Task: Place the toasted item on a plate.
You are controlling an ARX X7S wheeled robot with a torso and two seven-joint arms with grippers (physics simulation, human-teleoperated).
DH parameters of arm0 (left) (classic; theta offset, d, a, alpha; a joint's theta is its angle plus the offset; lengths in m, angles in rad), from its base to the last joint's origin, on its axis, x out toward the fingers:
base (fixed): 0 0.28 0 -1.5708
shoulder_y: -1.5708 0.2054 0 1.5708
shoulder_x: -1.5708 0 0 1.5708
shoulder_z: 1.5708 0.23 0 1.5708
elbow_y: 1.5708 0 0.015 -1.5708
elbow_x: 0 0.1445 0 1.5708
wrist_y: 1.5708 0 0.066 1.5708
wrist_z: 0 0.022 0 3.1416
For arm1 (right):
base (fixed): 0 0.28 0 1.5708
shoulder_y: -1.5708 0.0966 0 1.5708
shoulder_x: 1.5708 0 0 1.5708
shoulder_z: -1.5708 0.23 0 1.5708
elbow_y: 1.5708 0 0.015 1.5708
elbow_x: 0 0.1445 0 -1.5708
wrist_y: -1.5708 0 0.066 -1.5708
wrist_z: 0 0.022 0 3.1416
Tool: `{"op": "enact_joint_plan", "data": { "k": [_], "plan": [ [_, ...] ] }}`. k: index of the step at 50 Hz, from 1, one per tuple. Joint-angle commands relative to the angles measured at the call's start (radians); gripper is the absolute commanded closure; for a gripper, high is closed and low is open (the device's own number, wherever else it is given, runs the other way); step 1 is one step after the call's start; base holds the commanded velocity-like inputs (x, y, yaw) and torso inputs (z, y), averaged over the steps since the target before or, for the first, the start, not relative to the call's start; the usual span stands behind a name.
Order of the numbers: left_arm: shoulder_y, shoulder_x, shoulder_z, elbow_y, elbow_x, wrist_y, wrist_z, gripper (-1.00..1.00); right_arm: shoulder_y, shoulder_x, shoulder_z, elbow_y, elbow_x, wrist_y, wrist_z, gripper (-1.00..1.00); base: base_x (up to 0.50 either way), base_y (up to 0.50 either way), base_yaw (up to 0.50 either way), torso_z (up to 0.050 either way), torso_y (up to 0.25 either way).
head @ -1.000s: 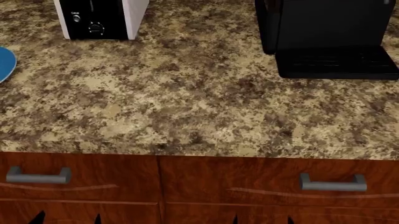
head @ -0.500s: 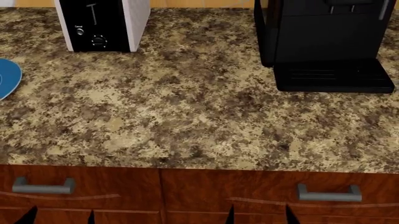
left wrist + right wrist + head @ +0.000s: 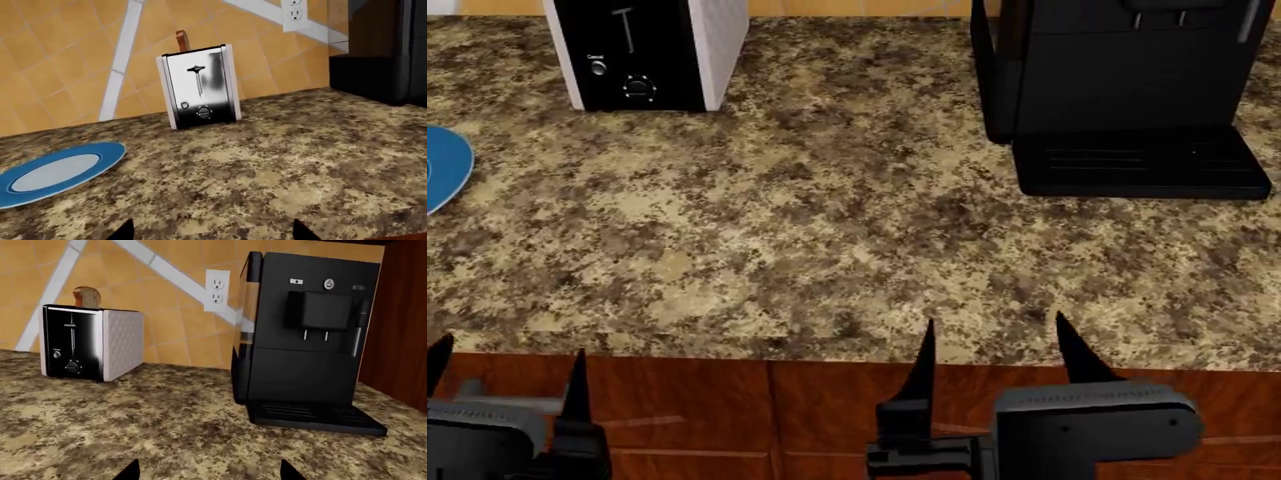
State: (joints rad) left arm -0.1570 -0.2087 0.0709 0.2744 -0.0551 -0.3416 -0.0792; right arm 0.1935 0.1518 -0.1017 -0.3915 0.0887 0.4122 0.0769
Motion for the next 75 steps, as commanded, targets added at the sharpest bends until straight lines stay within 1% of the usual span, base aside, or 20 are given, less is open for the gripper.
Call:
{"op": "enact_joint_plan", "data": {
  "k": [1,6,9,10,11,12,39,71,75],
  "plan": [
    [-0.106,-0.033,0.007,0.055,0.001,-0.125,0.007,-1.0,0.152,0.028,0.011,-0.074,0.028,0.142,-0.008,-1.0,0.0,0.0,0.0,0.05,0.0],
    [-0.149,-0.036,-0.007,0.075,0.0,-0.145,-0.005,-1.0,0.189,0.028,0.007,-0.086,0.039,0.158,-0.012,-1.0,0.0,0.0,0.0,0.041,0.0],
    [-0.173,-0.046,-0.005,0.086,0.001,-0.178,-0.001,-1.0,0.218,0.041,0.01,-0.107,0.043,0.191,-0.015,-1.0,0.0,0.0,0.0,0.0,0.0],
    [-0.187,-0.052,-0.006,0.088,0.009,-0.198,-0.008,-1.0,0.223,0.041,0.018,-0.115,0.047,0.198,-0.012,-1.0,0.0,0.0,0.0,0.0,0.0],
    [-0.238,-0.082,-0.022,0.149,0.002,-0.301,0.007,-1.0,0.247,0.053,0.021,-0.166,0.048,0.252,-0.008,-1.0,0.02,0.5,0.0,0.0,0.0],
    [-0.239,-0.083,-0.024,0.154,0.003,-0.304,0.004,-1.0,0.249,0.054,0.019,-0.17,0.049,0.257,-0.007,-1.0,0.02,0.5,0.0,0.0,0.0],
    [-0.215,-0.104,-0.014,0.175,0.015,-0.301,-0.012,-1.0,0.226,0.052,0.007,-0.177,0.066,0.238,0.01,-1.0,0.0,0.5,0.0,0.0,0.0],
    [-0.222,-0.117,-0.005,0.185,0.006,-0.315,-0.014,-1.0,0.248,0.075,-0.022,-0.187,0.077,0.251,0.015,-1.0,0.0,0.34,0.0,0.0,0.0],
    [-0.222,-0.12,-0.008,0.197,0.002,-0.325,-0.014,-1.0,0.257,0.079,-0.022,-0.206,0.082,0.272,0.018,-1.0,0.06,0.33,0.0,0.0,0.0]
  ]
}}
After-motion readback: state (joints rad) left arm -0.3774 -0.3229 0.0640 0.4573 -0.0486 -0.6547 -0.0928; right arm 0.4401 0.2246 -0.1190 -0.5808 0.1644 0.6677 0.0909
